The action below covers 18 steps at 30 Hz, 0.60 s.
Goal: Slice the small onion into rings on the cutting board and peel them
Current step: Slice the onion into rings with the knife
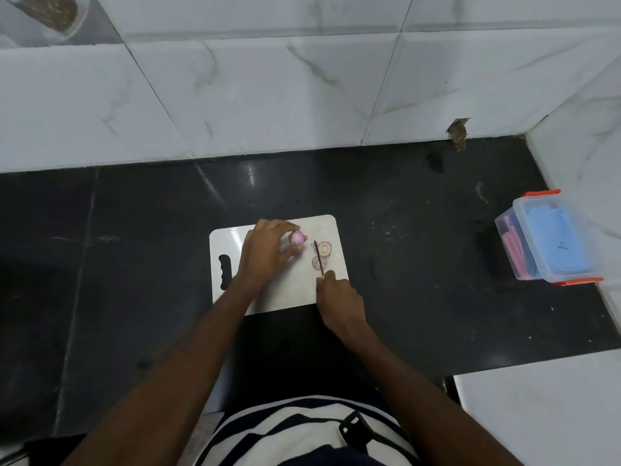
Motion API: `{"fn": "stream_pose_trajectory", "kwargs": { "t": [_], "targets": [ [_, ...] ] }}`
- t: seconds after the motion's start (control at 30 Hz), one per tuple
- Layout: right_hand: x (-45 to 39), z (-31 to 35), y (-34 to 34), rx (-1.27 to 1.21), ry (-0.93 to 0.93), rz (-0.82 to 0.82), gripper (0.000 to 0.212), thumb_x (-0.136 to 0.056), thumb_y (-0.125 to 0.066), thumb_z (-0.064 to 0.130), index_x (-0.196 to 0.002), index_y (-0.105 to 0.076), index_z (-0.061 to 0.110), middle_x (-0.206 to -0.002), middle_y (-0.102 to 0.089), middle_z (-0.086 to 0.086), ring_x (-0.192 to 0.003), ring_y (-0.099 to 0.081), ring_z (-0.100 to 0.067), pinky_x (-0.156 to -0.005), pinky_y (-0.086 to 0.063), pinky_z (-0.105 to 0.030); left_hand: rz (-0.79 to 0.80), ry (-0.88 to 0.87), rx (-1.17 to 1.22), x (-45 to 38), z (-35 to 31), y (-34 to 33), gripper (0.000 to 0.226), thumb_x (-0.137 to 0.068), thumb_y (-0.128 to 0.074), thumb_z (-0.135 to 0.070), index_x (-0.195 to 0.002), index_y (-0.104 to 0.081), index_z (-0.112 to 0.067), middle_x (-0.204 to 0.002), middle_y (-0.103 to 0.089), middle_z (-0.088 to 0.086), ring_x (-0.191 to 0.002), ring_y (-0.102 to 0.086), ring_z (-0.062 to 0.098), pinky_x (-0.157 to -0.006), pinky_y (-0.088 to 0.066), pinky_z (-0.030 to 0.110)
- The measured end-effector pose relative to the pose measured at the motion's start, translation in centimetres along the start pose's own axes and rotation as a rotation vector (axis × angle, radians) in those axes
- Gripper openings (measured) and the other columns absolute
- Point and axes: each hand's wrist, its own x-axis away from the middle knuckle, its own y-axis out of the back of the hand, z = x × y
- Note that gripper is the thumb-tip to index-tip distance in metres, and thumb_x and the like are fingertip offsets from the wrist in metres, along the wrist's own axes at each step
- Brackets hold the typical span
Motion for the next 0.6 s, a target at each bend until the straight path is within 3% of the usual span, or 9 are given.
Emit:
{"fn": "stream_pose_trajectory", "kwargs": {
  "t": [0.1,0.2,0.43,0.6],
  "targets": [
    [0.3,0.8,-0.1,-0.02,0.001,-0.055,0.037,-0.111,-0.028,0.045,-0.123,-0.048,0.015,-0.112,-0.067,-0.016,-0.101,-0.068,-0.04,-0.081,-0.052,-0.047,0.037,0.017,-0.065,1.6,1.0,-0.6,0.034,-0.089,-0.08,-0.055,-0.119,-0.078,-0.038,-0.108,-0.075,-0.016,-0.117,-0.059,0.02,-0.092,-0.049,0.043],
    [0.6,1.8,-0.6,-0.009,0.014,-0.078,0.04,-0.111,-0.028,0.045,-0.126,-0.049,0.014,-0.111,-0.068,-0.017,-0.101,-0.067,-0.041,-0.081,-0.051,-0.046,0.014,0.022,-0.052,2.4,0.8,-0.6,0.03,-0.088,-0.082,-0.05,-0.115,-0.078,-0.038,-0.085,-0.056,-0.026,-0.115,-0.056,0.017,-0.095,-0.039,0.041],
    [0.8,3.0,-1.8,0.024,0.008,-0.107,0.041,-0.112,-0.028,0.042,-0.125,-0.051,0.011,-0.111,-0.068,-0.016,-0.099,-0.068,-0.039,-0.069,-0.038,-0.04,-0.042,-0.035,-0.045,3.6,0.8,-0.4,0.018,-0.1,-0.069,-0.049,-0.105,-0.08,-0.035,-0.09,-0.07,-0.018,-0.115,-0.058,0.016,-0.098,-0.038,0.045],
    [0.6,3.6,-2.2,0.039,-0.002,-0.12,0.042,-0.113,-0.028,0.04,-0.128,-0.05,0.008,-0.114,-0.067,-0.016,-0.1,-0.068,-0.039,-0.069,-0.04,-0.04,-0.038,-0.034,-0.016,3.7,0.9,-0.6,0.016,-0.1,-0.069,-0.049,-0.101,-0.078,-0.036,-0.086,-0.066,-0.028,-0.11,-0.053,0.016,-0.093,-0.038,0.042]
  ]
}}
